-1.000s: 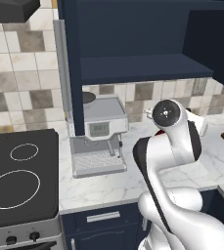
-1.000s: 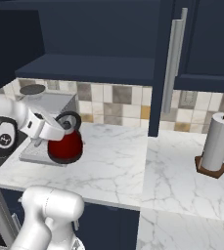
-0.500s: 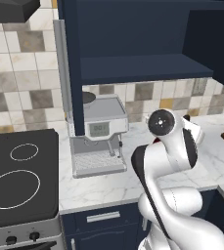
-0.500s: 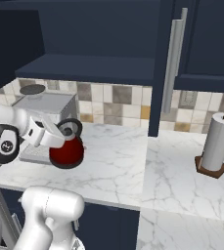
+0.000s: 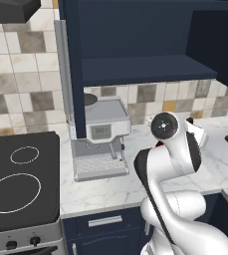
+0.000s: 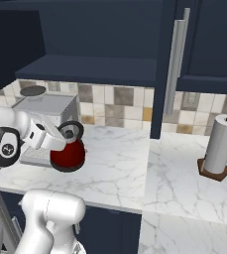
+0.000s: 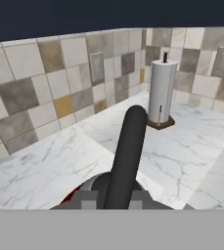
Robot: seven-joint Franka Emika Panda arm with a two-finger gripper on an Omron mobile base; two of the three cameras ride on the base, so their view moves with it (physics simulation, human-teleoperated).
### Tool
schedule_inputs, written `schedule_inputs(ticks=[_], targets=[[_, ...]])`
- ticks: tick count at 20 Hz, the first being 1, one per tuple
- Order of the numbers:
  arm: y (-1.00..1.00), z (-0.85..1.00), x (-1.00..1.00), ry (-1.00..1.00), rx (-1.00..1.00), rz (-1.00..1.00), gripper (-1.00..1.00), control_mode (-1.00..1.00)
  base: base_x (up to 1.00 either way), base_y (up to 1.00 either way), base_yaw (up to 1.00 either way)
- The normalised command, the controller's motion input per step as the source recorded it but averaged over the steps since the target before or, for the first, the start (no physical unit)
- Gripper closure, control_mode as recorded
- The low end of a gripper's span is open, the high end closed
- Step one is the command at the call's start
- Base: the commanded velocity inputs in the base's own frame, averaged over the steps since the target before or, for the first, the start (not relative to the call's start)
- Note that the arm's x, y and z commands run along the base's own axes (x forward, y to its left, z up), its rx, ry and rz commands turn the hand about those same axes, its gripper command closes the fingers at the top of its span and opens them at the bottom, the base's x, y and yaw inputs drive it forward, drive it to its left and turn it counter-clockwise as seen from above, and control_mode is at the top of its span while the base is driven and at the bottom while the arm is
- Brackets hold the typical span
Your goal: Open the cabinet, pick the kettle from the cabinet, and place it in the sink.
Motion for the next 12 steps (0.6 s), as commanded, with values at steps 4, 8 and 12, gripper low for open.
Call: schedule_inputs(ticks=[4,8,12], targets=[[0.0,0.0,0.0,0.0,0.0,0.0,1.0,-1.0,0.0,0.0,0.0],[0.0,0.0,0.0,0.0,0.0,0.0,1.0,-1.0,0.0,0.0,0.0],[0.0,0.0,0.0,0.0,0.0,0.0,1.0,-1.0,0.0,0.0,0.0]])
